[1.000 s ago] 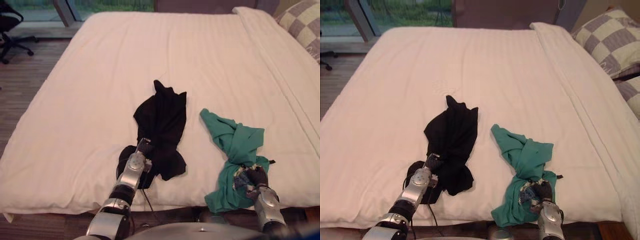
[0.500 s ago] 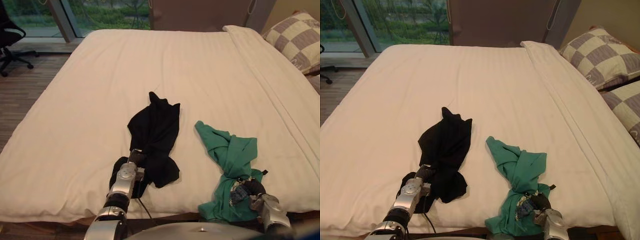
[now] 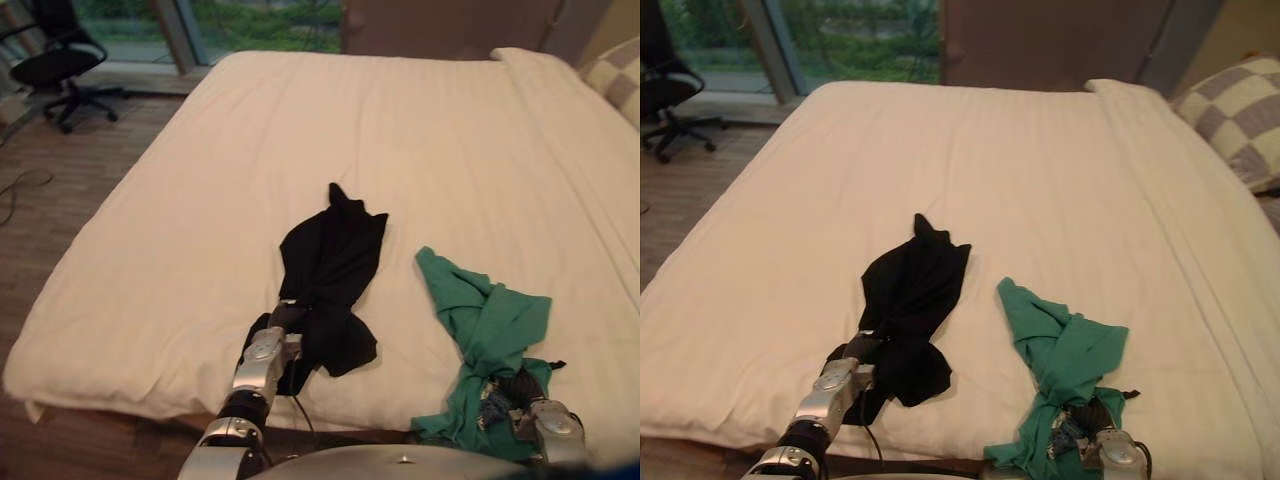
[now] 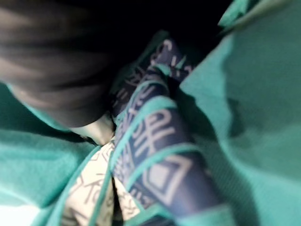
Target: Tidy the bed and pick cloth on bed and put in laundry
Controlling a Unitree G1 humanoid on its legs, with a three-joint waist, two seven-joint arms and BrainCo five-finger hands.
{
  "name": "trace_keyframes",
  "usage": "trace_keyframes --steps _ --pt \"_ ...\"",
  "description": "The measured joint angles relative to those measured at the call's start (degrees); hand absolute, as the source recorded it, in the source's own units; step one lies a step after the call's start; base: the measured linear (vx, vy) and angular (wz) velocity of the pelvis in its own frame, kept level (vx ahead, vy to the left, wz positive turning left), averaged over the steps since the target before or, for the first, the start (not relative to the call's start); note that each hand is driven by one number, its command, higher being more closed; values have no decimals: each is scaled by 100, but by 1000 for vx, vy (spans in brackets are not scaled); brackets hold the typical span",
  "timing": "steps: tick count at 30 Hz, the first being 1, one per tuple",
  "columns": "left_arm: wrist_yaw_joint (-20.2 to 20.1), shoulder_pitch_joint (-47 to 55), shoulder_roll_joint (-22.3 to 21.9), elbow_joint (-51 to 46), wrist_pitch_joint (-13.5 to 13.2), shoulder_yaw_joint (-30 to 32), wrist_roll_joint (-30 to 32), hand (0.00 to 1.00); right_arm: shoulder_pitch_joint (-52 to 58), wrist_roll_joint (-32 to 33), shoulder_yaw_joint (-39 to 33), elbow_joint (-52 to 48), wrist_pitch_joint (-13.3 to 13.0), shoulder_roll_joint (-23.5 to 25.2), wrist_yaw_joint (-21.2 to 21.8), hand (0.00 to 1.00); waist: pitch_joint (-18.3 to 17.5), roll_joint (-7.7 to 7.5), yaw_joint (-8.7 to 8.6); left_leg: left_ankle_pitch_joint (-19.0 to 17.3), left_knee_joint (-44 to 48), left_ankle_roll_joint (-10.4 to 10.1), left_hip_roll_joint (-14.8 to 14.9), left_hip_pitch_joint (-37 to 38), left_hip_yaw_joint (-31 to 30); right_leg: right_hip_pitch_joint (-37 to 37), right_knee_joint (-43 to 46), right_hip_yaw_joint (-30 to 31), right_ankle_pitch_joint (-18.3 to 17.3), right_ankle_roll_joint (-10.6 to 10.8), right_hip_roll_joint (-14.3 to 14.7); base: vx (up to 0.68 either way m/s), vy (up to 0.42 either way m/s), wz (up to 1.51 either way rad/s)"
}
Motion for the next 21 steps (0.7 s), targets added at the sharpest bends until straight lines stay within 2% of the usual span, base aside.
trace_keyframes --steps 1,3,4,5,6,7,8,9,10,11,12,13,14,15,17,18,19,20,21 --pt "73 8 -61 -34 -7 -45 6 100 25 12 39 138 46 -172 -2 100 5 -81 107 233 167 158 -157 -268 213 -69 146 -335 -104 -13 -236 -82 40 139" --pt "173 35 -187 -185 -51 -55 46 100 103 79 206 252 129 -421 2 100 22 -80 97 523 194 271 -281 -661 132 -122 213 -888 -214 -93 -365 -118 1 154" --pt "176 41 -227 -205 -163 -92 62 100 185 263 223 362 193 -474 12 100 40 -111 87 947 -242 302 -417 -711 -53 -87 215 -1330 -273 -171 -400 -173 12 173" --pt "176 28 -214 -218 -256 -95 70 100 261 431 224 432 243 -462 9 100 106 -249 58 741 -422 466 -462 -616 216 -46 210 -2060 -154 -242 -588 -157 62 159" --pt "178 9 -160 -245 -297 -75 70 100 256 527 225 459 248 -434 -4 100 233 -335 51 246 214 472 -298 -669 729 0 330 -2363 -89 -144 -684 -121 87 119" --pt "163 4 -104 -212 -373 -68 75 100 228 792 229 385 218 -424 -67 100 370 -291 47 -476 1560 594 124 -812 1558 -56 713 -2834 -26 -97 -777 -70 80 103" --pt "147 -15 -168 -116 -411 -70 67 100 300 1133 223 364 129 -474 -218 100 460 -63 -20 -749 1769 470 334 -886 1912 -59 1009 -3338 -66 -124 -744 -97 67 120" --pt "104 -14 -178 -35 -449 -86 52 100 316 1328 204 432 83 -473 -334 100 469 -43 -58 -773 1663 444 206 -946 1879 -65 1176 -3497 -185 -98 -804 -194 147 174" --pt "-4 41 -209 147 -493 -165 14 100 393 1639 162 727 49 -553 -515 100 469 -17 -54 -639 922 236 -173 -846 1229 -34 1275 -3672 -447 0 -843 -285 141 212" --pt "-48 123 -229 428 -541 -211 -81 100 482 1799 162 988 58 -629 -633 100 471 -14 -116 -593 55 141 -488 -712 850 67 1025 -3795 -481 -21 -795 -286 166 265" --pt "-118 256 -50 751 -584 -149 -312 100 606 1855 173 1082 42 -562 -738 100 442 -255 -170 -1042 292 242 -559 -619 1181 206 807 -4062 -381 -35 -947 -187 73 205" --pt "-141 359 7 849 -592 -135 -411 100 671 1858 177 1068 41 -551 -778 100 520 -219 -137 -1187 793 381 -365 -656 1117 324 971 -4205 -379 -10 -1023 -71 86 139" --pt "-209 562 81 982 -588 -76 -434 100 830 1860 161 1041 38 -619 -862 100 584 1 -43 -1028 1013 61 35 -558 1181 453 1302 -4323 -445 67 -975 -102 93 94" --pt "-212 789 210 1160 -577 35 -549 100 962 1913 148 1115 54 -607 -1015 100 601 -28 37 -887 790 10 -252 -513 757 484 1304 -4137 -486 47 -1050 -94 106 119" --pt "-235 1050 371 1175 -635 34 -643 100 1201 2026 120 1259 48 -666 -1052 100 601 11 34 -690 182 46 -664 -479 233 504 1280 -4113 -562 -42 -1063 -97 74 162" --pt "-239 1109 433 1228 -632 33 -694 100 1320 2057 -13 1379 48 -667 -1063 100 606 19 74 -689 -3 66 -819 -503 171 482 1268 -4045 -568 -120 -1066 -58 35 146" --pt "-240 1126 451 1244 -632 30 -727 100 1367 2076 -54 1464 48 -673 -1070 100 626 48 110 -685 14 73 -824 -535 187 433 1257 -3846 -592 -155 -1029 -48 22 134" --pt "-242 1123 449 1335 -626 1 -801 100 1537 2080 -114 1521 43 -678 -1078 100 692 173 178 -329 61 299 -866 -553 -221 278 1328 -3026 -901 -247 -776 -46 29 113" --pt "-254 1113 478 1423 -608 -25 -792 100 1666 2088 -122 1564 43 -629 -1079 100 698 176 143 -250 2 412 -939 -516 -501 164 1425 -2285 -1116 -246 -565 -38 3 148"
